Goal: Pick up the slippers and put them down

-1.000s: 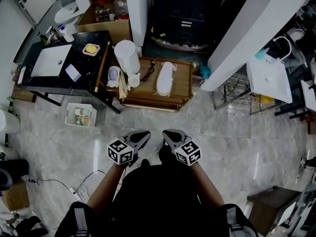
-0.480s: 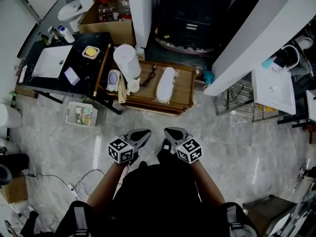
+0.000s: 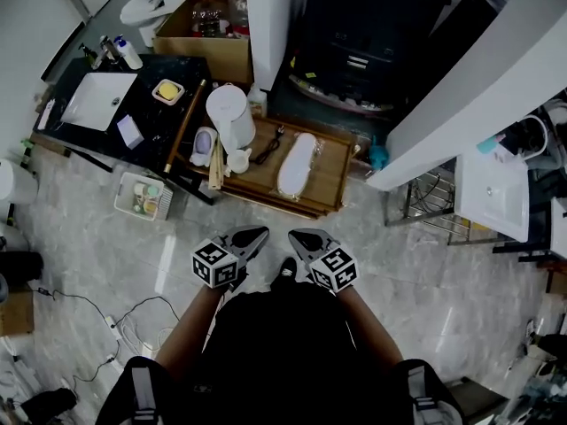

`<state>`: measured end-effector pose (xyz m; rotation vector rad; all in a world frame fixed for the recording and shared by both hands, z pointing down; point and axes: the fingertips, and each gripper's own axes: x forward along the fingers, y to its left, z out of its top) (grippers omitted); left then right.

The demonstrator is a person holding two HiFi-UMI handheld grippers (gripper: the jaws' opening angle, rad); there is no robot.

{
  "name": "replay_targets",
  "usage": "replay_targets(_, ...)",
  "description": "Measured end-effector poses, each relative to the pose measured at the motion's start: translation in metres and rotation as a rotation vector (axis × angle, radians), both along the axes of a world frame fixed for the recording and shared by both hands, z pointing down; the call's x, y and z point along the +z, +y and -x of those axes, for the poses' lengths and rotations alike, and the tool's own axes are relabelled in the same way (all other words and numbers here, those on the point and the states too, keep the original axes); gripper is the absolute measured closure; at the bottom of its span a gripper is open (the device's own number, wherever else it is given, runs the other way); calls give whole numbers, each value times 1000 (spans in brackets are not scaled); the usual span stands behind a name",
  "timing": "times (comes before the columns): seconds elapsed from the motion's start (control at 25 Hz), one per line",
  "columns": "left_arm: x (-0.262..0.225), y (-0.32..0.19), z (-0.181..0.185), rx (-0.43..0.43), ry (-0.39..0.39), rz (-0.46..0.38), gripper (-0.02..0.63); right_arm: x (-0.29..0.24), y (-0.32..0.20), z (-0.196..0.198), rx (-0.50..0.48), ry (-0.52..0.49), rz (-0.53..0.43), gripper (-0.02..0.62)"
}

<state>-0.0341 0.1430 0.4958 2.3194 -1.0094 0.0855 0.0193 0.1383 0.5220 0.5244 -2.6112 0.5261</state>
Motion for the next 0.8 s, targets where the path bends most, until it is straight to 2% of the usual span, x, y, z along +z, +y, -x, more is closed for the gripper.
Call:
replay_targets(0.44,-1,-36,-11,-96,2,-18,591,0,-38,-16,-74,0,-8,588)
replay_targets(0.8,1,-40,-20,-123,-4,-24,591,8,-46,-28,-92,4,-4,588)
